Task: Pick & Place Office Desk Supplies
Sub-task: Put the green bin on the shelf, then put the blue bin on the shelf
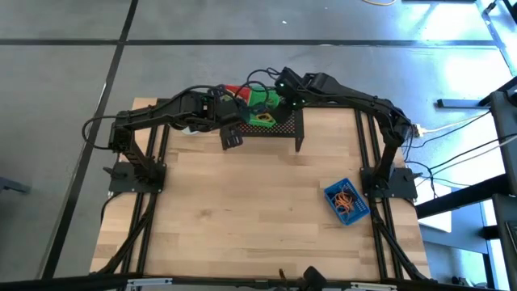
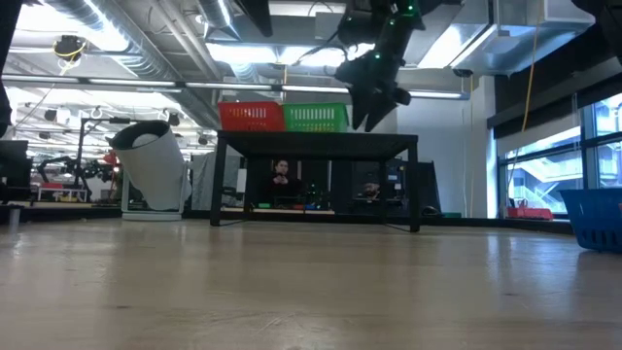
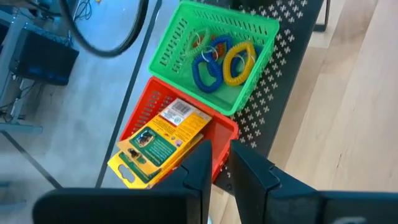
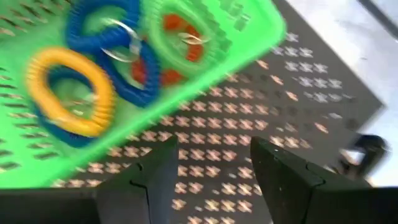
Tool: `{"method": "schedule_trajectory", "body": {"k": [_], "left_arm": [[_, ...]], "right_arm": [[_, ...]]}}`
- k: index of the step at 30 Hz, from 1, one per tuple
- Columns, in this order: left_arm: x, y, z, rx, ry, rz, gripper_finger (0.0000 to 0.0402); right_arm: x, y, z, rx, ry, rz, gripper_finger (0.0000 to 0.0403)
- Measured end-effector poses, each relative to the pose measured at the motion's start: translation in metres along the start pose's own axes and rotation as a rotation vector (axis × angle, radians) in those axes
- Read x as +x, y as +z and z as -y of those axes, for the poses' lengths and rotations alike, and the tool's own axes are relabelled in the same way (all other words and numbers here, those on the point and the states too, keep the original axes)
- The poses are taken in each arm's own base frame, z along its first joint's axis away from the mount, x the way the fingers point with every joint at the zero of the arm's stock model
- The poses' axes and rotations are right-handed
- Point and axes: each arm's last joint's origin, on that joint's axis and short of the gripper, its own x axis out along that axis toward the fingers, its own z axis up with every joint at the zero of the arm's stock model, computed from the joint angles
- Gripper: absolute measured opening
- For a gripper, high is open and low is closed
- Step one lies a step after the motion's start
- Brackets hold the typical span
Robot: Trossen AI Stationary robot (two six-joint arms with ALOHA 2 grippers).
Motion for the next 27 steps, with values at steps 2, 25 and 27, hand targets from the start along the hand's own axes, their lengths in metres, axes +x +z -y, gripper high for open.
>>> {"method": "schedule_trajectory", "body": {"k": [2,25,27], "left_arm": [[0.0,-0.001,0.0,0.007,0.001,-0.012,0.0047],[0.0,-0.002,-0.001,0.085,0.004,-0.023,0.0047],[0.0,-0.002,-0.001,0.099,0.004,-0.023,0.0047]], "right_arm": [[-0.004,-0.003,0.003,-0.008,-0.039,-0.018,0.0203],[-0.09,-0.158,-0.03,0.126,0.026,-0.443,0.0176],[-0.088,-0.177,-0.039,0.207,0.037,-0.453,0.0173]]}}
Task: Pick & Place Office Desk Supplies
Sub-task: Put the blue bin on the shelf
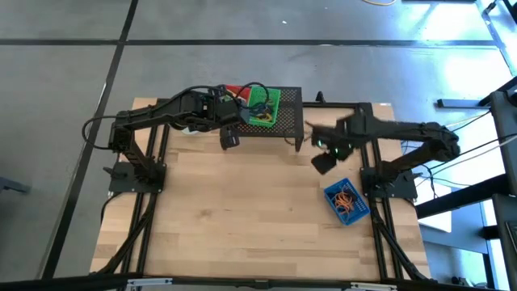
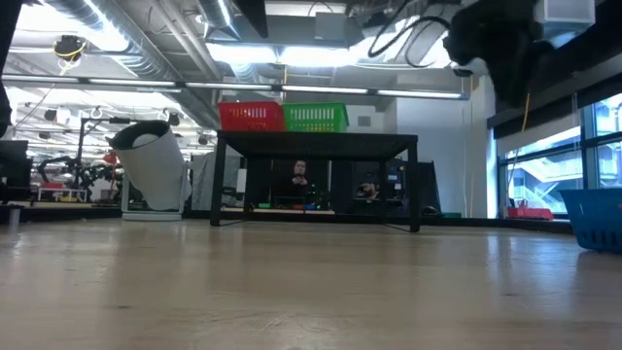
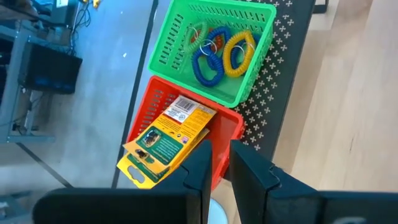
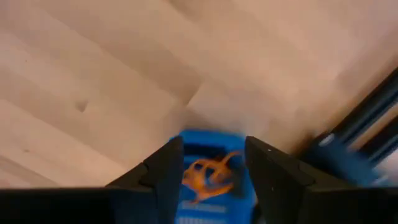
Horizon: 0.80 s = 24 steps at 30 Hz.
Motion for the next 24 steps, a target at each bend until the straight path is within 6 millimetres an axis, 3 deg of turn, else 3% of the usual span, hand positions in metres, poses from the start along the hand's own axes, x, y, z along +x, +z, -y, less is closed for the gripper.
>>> {"method": "schedule_trajectory", "body": {"k": [5,11,17,24], "left_arm": [[0.0,0.0,0.0,0.005,-0.013,0.001,0.0047],[0.0,0.0,0.001,0.046,-0.029,0.002,0.0047],[0.0,0.0,0.001,0.055,-0.031,0.002,0.0047],[0.0,0.0,0.002,0.071,-0.062,0.005,0.0049]], "right_arm": [[0.026,-0.037,-0.017,0.172,0.039,-0.044,0.0171],[0.05,-0.07,-0.043,0.23,0.088,-0.061,0.0171],[0.071,-0.085,-0.051,0.292,0.03,0.004,0.0171],[0.107,-0.087,-0.054,0.331,0.01,0.012,0.0171]]}}
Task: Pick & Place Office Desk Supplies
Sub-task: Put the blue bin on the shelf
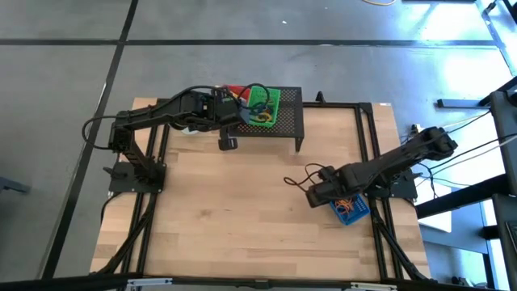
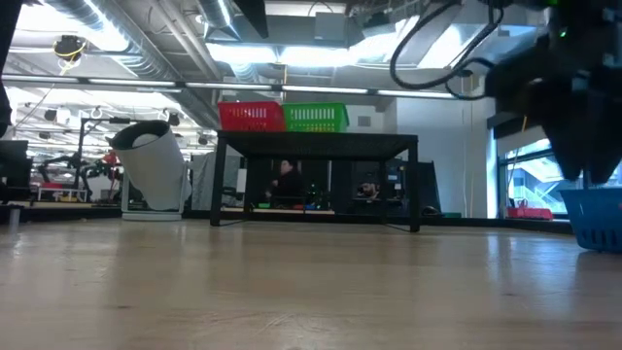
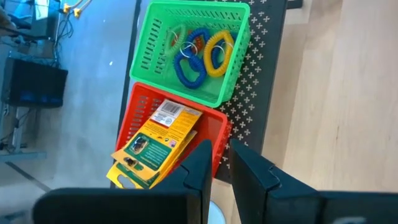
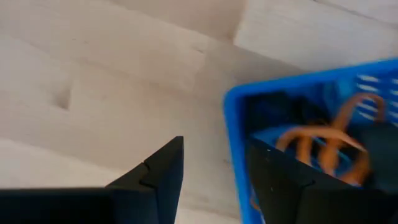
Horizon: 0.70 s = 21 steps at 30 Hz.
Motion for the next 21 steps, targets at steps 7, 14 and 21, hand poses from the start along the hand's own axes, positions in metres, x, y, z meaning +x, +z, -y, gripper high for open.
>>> {"method": "schedule_trajectory", "body": {"k": [7,14,21], "left_arm": [[0.0,0.0,0.0,-0.003,-0.002,0.002,0.0048],[0.0,0.001,0.0,-0.006,-0.016,0.007,0.0048],[0.0,0.001,0.0,-0.014,-0.017,0.008,0.0045]], "right_arm": [[0.028,0.002,-0.001,0.024,-0.03,0.036,0.0171],[0.037,0.003,-0.003,0.009,-0.057,0.071,0.0166],[0.038,0.003,-0.005,-0.059,-0.057,0.069,0.0075]]}}
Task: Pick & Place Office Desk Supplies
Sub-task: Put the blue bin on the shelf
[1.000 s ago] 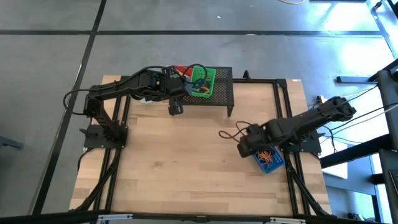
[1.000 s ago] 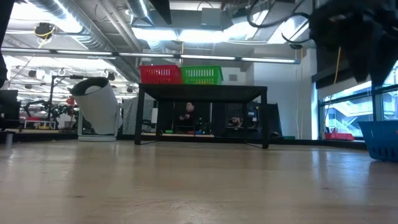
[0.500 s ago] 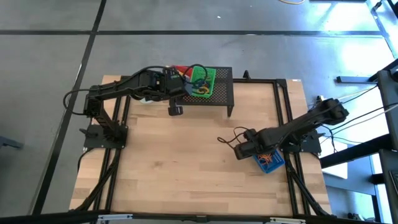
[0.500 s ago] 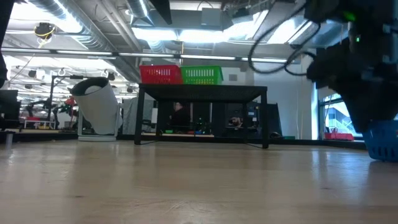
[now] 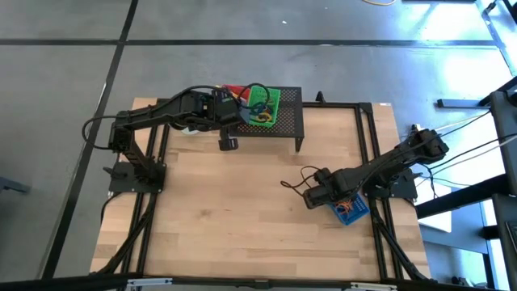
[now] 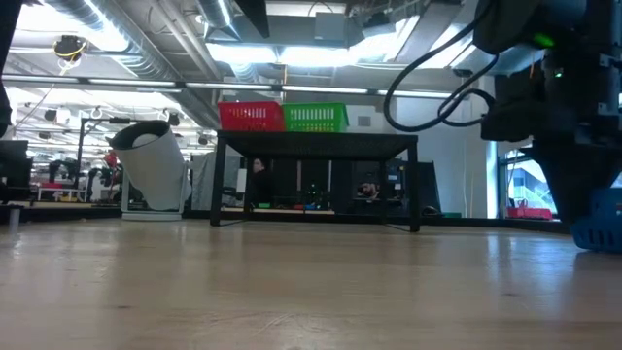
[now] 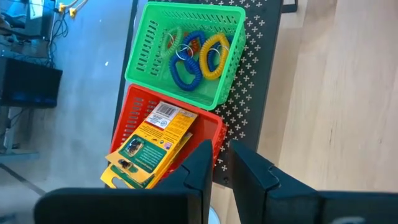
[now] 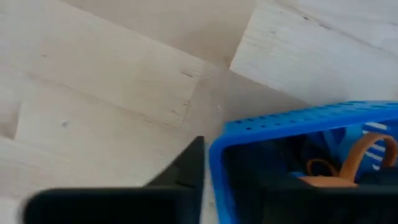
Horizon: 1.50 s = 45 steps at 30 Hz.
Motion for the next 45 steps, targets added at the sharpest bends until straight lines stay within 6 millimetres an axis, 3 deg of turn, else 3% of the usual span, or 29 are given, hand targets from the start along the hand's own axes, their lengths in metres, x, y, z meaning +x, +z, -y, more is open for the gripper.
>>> {"method": "schedule_trajectory", "body": {"k": [3,8,13,18,22,26,33,45], "left_arm": [[0.0,0.0,0.0,-0.007,0.0,0.0,0.0044],[0.0,0.0,0.0,-0.008,0.0,0.0,0.0043],[0.0,0.0,0.0,-0.008,0.0,0.0,0.0043],[0.0,0.0,0.0,-0.02,0.0,0.0,0.0043],[0.0,0.0,0.0,-0.039,-0.006,0.0,0.0043],[0.0,0.0,0.001,-0.045,-0.027,0.002,0.0042],[0.0,0.0,0.001,-0.044,-0.043,0.004,0.0043],[0.0,0.0,0.001,-0.025,-0.032,0.003,0.0043]], "right_arm": [[0.0,0.0,0.001,-0.057,-0.006,0.011,0.0017],[-0.001,-0.001,0.001,-0.239,0.0,-0.028,0.002],[-0.006,-0.001,-0.003,-0.715,0.04,-0.038,0.0007],[-0.018,0.001,-0.02,-1.241,0.139,0.084,0.001],[-0.023,0.006,-0.032,-1.445,0.186,0.215,0.001],[-0.023,0.006,-0.034,-1.57,0.227,0.216,0.0018],[-0.023,0.006,-0.034,-1.552,0.242,0.199,0.0058],[-0.031,0.003,-0.034,-0.951,0.355,-0.043,0.0186]]}}
